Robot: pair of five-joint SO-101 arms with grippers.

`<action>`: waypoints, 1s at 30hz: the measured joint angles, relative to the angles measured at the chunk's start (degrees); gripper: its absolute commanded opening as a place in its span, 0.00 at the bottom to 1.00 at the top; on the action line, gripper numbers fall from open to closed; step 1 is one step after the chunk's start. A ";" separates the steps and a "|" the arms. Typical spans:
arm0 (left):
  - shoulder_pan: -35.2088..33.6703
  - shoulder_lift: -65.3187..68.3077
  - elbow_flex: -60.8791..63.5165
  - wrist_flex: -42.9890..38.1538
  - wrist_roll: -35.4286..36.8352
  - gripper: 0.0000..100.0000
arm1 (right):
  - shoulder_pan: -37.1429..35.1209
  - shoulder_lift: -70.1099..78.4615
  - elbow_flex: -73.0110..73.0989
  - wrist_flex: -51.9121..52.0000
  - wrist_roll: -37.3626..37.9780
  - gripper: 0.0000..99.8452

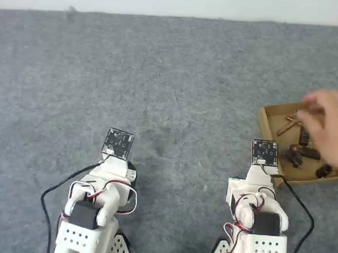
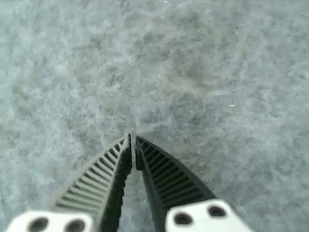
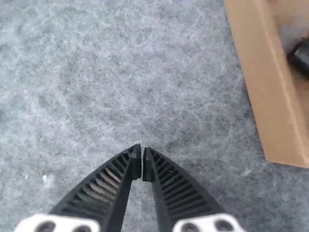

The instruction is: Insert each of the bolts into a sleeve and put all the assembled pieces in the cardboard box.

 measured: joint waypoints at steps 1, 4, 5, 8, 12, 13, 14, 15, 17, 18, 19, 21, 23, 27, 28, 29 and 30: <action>0.18 0.00 0.00 0.00 0.00 0.01 | 0.00 0.00 0.00 0.00 0.00 0.01; 0.53 0.00 0.00 0.00 0.00 0.01 | 0.00 0.00 0.00 0.00 0.00 0.01; 0.62 0.00 0.00 0.00 0.00 0.01 | 0.00 0.00 0.00 0.00 0.00 0.01; 0.62 0.00 0.00 0.00 0.00 0.01 | 0.00 0.00 0.00 0.00 0.00 0.01; 0.62 0.00 0.00 0.00 0.00 0.01 | 0.00 0.00 0.00 0.00 0.00 0.01; 0.62 0.00 0.00 0.00 0.00 0.01 | 0.00 0.00 0.00 0.00 0.00 0.01; 0.62 0.00 0.00 0.00 0.00 0.01 | 0.00 0.00 0.00 0.00 0.00 0.01; 0.62 0.00 0.00 0.00 0.00 0.01 | 0.00 0.00 0.00 0.00 0.00 0.01; 0.62 0.00 0.00 0.00 0.00 0.01 | 0.00 0.00 0.00 0.00 0.00 0.01; 0.62 0.00 0.00 0.00 0.00 0.01 | 0.00 0.00 0.00 0.00 0.00 0.01; 0.62 0.00 0.00 0.00 0.00 0.01 | 0.00 0.00 0.00 0.00 0.00 0.01; 0.62 -0.09 0.00 0.00 0.00 0.01 | 0.00 0.00 0.00 0.00 0.00 0.01; 0.62 -0.09 0.00 0.00 0.00 0.01 | 0.00 0.00 0.00 0.00 0.00 0.01; 0.62 -0.09 0.00 0.00 0.00 0.01 | 0.00 0.00 0.00 0.00 0.00 0.01; 0.62 -0.09 0.00 0.00 0.00 0.01 | 0.00 0.00 0.00 0.00 0.00 0.01; 0.62 -0.09 0.00 0.00 0.00 0.01 | 0.00 0.00 0.00 0.00 0.00 0.01; 0.62 -0.09 0.00 0.00 0.00 0.01 | 0.00 0.00 0.00 0.00 0.00 0.01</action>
